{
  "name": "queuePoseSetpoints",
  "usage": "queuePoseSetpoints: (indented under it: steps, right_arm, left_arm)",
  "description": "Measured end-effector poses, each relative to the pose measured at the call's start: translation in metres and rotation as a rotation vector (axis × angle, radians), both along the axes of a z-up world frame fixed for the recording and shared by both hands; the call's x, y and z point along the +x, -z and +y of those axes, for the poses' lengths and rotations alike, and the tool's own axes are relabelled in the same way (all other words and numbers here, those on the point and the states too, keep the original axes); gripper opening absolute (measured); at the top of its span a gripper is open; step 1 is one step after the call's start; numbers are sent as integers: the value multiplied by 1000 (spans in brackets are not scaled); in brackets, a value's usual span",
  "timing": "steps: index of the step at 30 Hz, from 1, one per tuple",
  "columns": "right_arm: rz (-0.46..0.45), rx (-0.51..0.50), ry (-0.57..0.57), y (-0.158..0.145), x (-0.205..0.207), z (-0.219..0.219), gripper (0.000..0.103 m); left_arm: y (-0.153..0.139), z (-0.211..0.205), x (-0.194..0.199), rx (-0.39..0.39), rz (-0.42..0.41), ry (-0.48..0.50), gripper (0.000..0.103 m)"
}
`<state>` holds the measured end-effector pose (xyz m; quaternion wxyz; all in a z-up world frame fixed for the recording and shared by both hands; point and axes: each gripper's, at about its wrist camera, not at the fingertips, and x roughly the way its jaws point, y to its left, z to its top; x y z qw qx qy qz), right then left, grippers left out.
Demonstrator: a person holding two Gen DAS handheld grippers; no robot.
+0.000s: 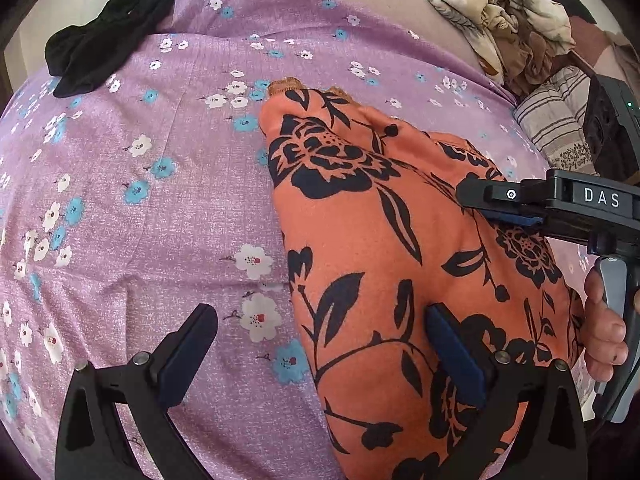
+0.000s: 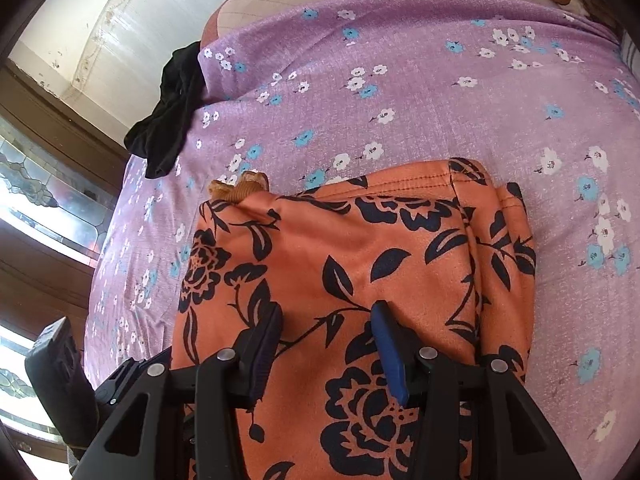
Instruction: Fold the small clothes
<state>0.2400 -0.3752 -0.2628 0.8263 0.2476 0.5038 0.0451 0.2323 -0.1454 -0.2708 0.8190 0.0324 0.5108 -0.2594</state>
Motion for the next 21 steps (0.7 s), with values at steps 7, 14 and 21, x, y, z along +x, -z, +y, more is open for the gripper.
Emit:
queuePoseSetpoints:
  steps: [7, 14, 21]
  right_arm:
    - [-32, 47, 23, -15, -14, -11, 50]
    - [-64, 64, 114, -30, -46, -47, 60]
    - [-34, 72, 191, -18, -86, -78, 63]
  left_arm:
    - [-6, 0, 1, -5, -4, 2, 103]
    - [-21, -4, -4, 28, -102, 21, 103]
    - [-22, -1, 2, 25, -104, 1, 103]
